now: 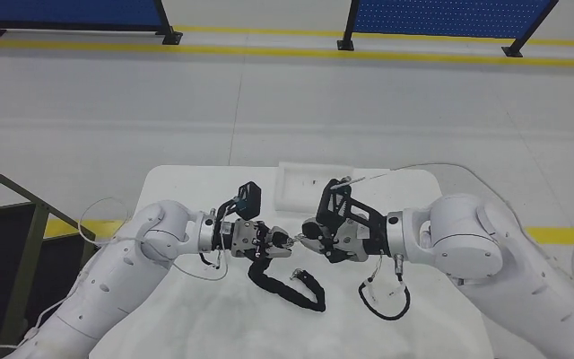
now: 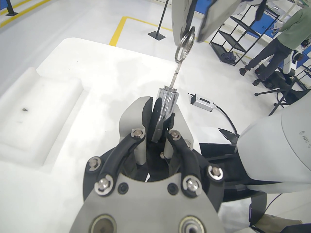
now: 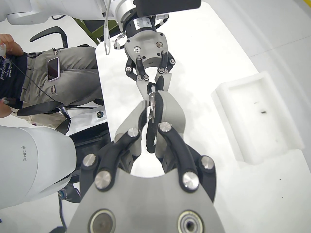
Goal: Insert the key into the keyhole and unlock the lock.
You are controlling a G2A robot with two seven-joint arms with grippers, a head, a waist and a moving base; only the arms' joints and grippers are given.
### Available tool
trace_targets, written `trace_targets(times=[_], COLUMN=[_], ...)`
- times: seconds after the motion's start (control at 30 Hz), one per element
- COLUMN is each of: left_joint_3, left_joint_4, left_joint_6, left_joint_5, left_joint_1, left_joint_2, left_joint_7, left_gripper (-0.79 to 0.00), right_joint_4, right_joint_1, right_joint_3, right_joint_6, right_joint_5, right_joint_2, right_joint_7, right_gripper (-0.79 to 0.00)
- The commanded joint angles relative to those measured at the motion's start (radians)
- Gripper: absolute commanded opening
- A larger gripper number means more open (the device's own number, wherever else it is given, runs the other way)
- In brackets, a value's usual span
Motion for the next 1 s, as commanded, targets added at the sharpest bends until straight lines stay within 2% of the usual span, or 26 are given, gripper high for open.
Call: trace_targets(times=[0.0,0.27,0.57,0.6,0.63,0.67,0.83,0.97], left_joint_3=[-0.009,-0.002,0.093,0.110,0.116,0.126,0.166,0.186], left_joint_4=[0.014,0.115,0.228,0.251,0.263,0.285,0.354,0.365], left_joint_6=[0.004,0.017,-0.001,-0.001,-0.001,-0.001,-0.001,-0.001], left_joint_5=[0.035,0.191,0.366,0.376,0.378,0.377,0.391,0.376], left_joint_1=[-0.001,0.002,-0.025,-0.026,-0.029,-0.034,-0.091,-0.164], left_joint_2=[0.001,-0.006,-0.048,-0.056,-0.060,-0.066,-0.090,-0.090], left_joint_7=[0.002,0.002,0.057,0.083,0.096,0.115,0.197,0.268], left_gripper=[-0.785,-0.785,-0.785,-0.499,-0.095,0.000,0.000,0.000], right_joint_4=[-0.002,0.001,0.070,0.085,0.092,0.102,0.173,0.281], right_joint_1=[-0.005,-0.030,-0.048,-0.048,-0.047,-0.045,-0.015,0.026], right_joint_3=[0.008,0.019,-0.013,-0.018,-0.020,-0.024,-0.036,-0.046], right_joint_6=[-0.006,-0.040,-0.141,-0.156,-0.165,-0.182,-0.255,-0.308], right_joint_5=[-0.002,-0.026,-0.074,-0.084,-0.091,-0.101,-0.158,-0.182], right_joint_2=[0.001,0.000,-0.013,-0.016,-0.017,-0.019,-0.032,-0.046], right_joint_7=[-0.003,-0.007,-0.101,-0.116,-0.126,-0.140,-0.208,-0.283], right_gripper=[0.000,0.000,0.000,0.000,0.000,0.000,0.000,0.000])
